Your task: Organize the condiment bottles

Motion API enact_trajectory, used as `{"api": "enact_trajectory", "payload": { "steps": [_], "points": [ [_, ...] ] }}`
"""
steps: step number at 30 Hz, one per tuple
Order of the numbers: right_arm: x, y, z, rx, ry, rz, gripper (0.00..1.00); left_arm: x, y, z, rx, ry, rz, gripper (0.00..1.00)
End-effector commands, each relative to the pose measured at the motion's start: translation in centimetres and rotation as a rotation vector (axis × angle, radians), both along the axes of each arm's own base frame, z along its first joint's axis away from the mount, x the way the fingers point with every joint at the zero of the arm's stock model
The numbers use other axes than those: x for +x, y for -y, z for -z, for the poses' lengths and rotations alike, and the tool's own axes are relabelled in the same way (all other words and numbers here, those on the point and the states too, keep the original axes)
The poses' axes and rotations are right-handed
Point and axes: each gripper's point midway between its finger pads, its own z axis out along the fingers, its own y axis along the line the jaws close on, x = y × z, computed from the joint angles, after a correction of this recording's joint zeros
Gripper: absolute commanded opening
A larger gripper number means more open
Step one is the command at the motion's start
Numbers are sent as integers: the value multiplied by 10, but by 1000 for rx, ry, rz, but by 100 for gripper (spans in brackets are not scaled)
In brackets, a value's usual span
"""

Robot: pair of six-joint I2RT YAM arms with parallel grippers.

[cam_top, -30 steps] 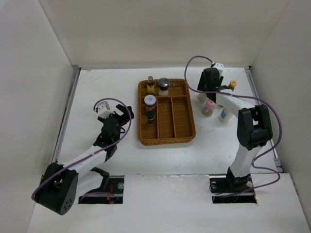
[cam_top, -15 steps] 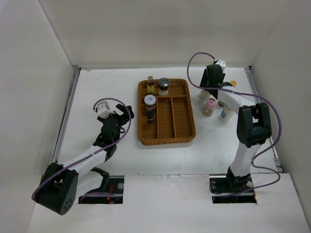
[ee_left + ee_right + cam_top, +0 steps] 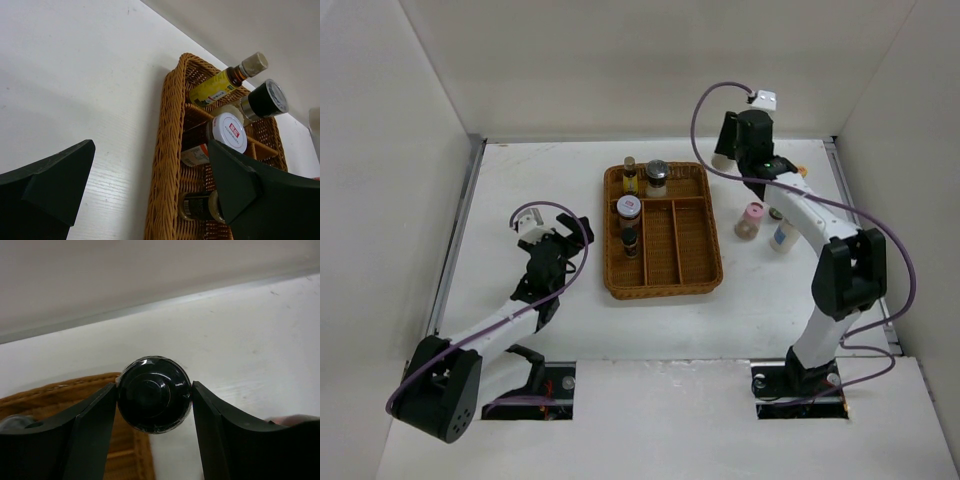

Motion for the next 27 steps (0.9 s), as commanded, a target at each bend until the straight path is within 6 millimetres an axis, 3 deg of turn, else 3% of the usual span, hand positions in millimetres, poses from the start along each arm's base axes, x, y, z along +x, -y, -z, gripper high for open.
{"api": "enact_trajectory", "payload": {
  "steps": [1,5,9,18,27],
  "points": [
    [9,-52,-58,73,168,-106,48,5,2,-16,-31,55,1,100],
    [16,-88,-47,71,149,-161,48,6,1,-16,-30,54,-3,100],
    [21,-101,-21,64,107,-173,49,5,0,-16,-31,55,-3,100],
    [25,-104,40,31,4,-168,52,6,2,-15,-31,51,1,100],
    [19,-101,76,0,-68,-171,62,6,3,-14,-31,49,4,100]
  ]
}}
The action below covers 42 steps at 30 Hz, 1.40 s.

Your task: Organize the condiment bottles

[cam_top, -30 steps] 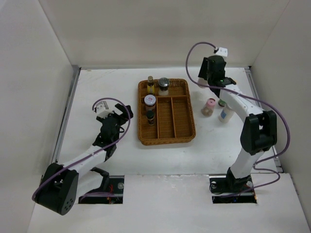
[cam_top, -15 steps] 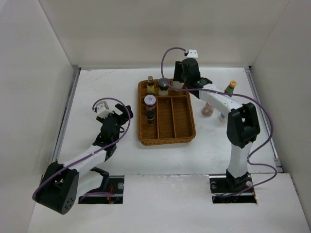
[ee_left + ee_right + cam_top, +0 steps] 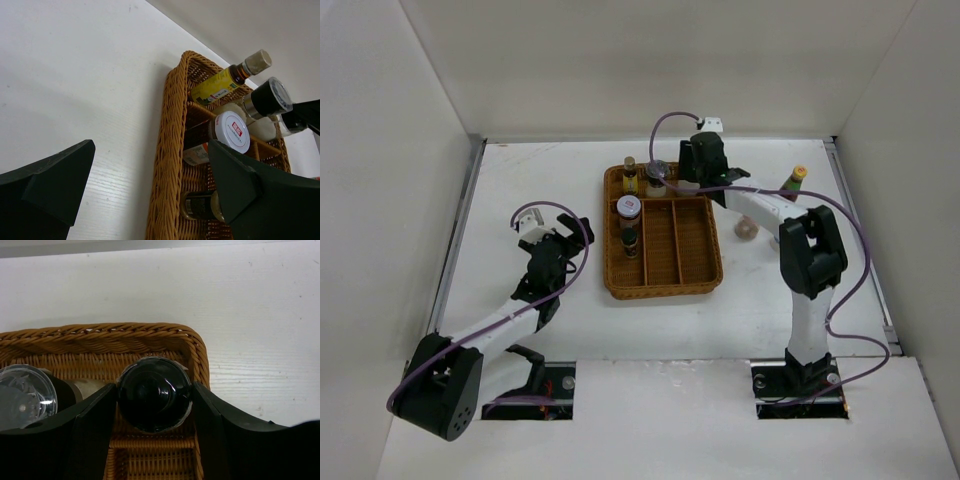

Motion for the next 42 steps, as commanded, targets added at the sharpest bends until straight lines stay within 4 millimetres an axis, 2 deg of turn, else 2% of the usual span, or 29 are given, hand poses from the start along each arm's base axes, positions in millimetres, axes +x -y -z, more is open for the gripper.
{"api": "enact_trajectory", "payload": {
  "steps": [1,5,8,11,13,14,15,18,19,20,22,25,27,28,34,39,42],
  "points": [
    [10,-2,-27,50,93,16,65,5,3,-18,-35,59,4,100],
    [3,1,-48,69,126,15,83,6,4,-18,-35,59,6,100],
    [-12,8,-85,102,189,16,94,5,4,-18,-35,61,6,100],
    [-38,22,-121,133,259,24,97,5,3,-20,-38,66,6,100],
    [-57,34,-124,141,275,40,95,4,4,-20,-38,68,7,100],
    [-68,45,-121,143,275,66,91,4,4,-20,-38,68,9,100],
    [-78,59,-110,140,265,105,82,4,5,-20,-39,68,10,100],
    [-109,103,-84,124,250,241,43,6,6,-19,-36,59,15,100],
    [-117,112,-78,113,243,269,35,6,7,-18,-34,54,16,100],
    [-124,119,-72,100,234,290,32,7,7,-17,-33,51,19,100],
    [-135,129,-62,71,212,335,33,7,7,-18,-35,54,19,100],
    [-142,141,-49,25,183,384,58,5,5,-20,-37,62,12,100],
    [-142,145,-38,7,159,396,70,5,5,-20,-36,62,12,100],
    [-141,148,-33,-4,149,407,72,5,5,-20,-37,62,13,100],
    [-128,152,-9,-47,85,419,83,5,8,-21,-39,63,21,100],
    [-116,157,5,-52,49,433,83,5,9,-20,-38,59,24,100],
    [-108,150,8,-19,42,407,80,5,8,-20,-37,59,21,100]
  ]
}}
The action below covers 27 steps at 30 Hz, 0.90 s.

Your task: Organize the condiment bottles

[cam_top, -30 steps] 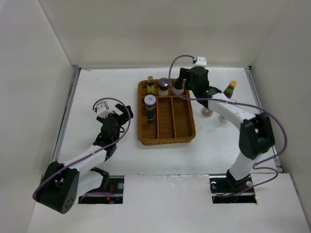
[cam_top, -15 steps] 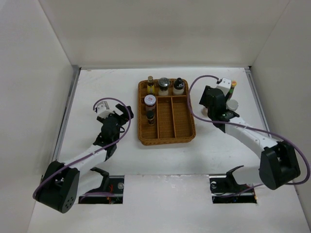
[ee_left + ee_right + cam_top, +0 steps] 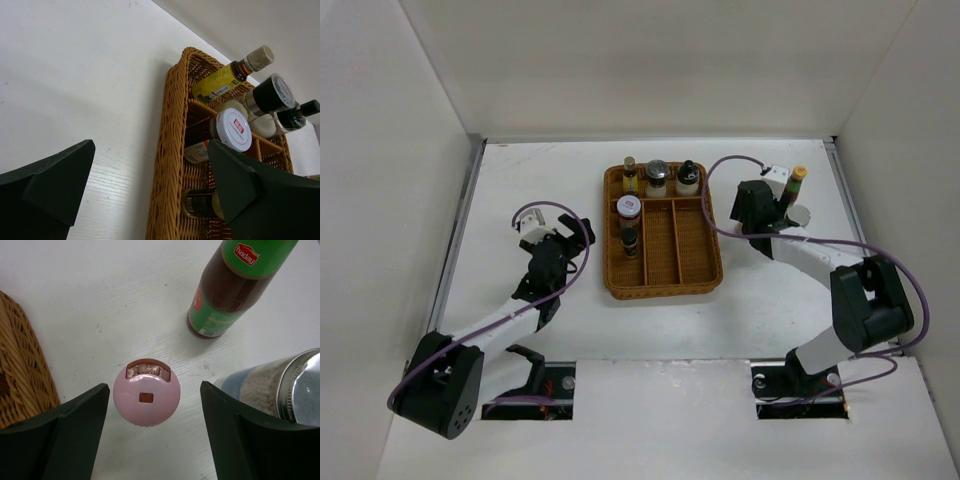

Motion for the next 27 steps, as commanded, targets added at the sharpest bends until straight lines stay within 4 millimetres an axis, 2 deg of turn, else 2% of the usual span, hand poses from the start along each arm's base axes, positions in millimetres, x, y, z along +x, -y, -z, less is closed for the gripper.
{"api": "enact_trajectory", "payload": {
  "steps": [1,3,7,12,15,18,20,24,27],
  "points": [
    [22,-9,-26,67,87,-7,77,5,7,-23,-40,67,17,100],
    [27,-9,-28,60,97,-4,74,5,8,-22,-40,67,18,100],
    [37,1,-33,74,125,17,57,6,10,-22,-40,65,27,100],
    [43,0,-36,116,128,-11,59,6,10,-22,-41,68,29,100],
    [40,1,-40,114,137,-8,50,5,11,-24,-44,72,37,100],
    [36,5,-66,112,200,4,48,5,12,-25,-46,77,40,100],
    [31,0,-91,101,247,-10,49,5,11,-25,-46,77,38,100],
    [17,-16,-132,99,317,-61,48,5,10,-26,-48,82,37,99],
    [6,-39,-152,119,351,-130,48,4,9,-26,-48,83,32,99]
  ]
}}
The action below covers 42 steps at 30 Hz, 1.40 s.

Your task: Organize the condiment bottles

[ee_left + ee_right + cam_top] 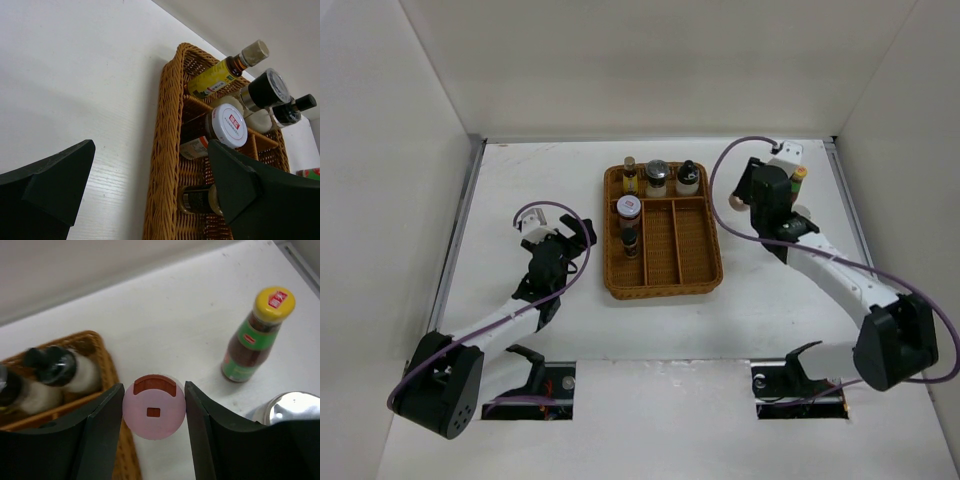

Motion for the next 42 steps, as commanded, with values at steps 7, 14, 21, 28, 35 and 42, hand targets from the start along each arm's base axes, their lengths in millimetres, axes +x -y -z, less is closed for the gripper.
{"api": "enact_trajectory", "payload": {
  "steps": [7,14,21,28,35,42],
  "points": [
    [-22,-132,-71,59,149,-324,48,6,-1,-22,-41,75,-14,100],
    [-20,-214,-47,46,104,-488,48,4,-10,-24,-41,82,-43,100],
    [-1,-237,6,-8,18,-506,48,5,-9,-23,-39,78,-41,100],
    [9,-240,46,-47,-44,-499,50,6,-5,-20,-35,66,-30,100],
    [2,-230,23,-35,-8,-488,85,5,-2,-21,-38,72,-21,97],
    [-28,-142,-44,-8,125,-311,77,3,3,-28,-46,90,-7,57]
  ]
}}
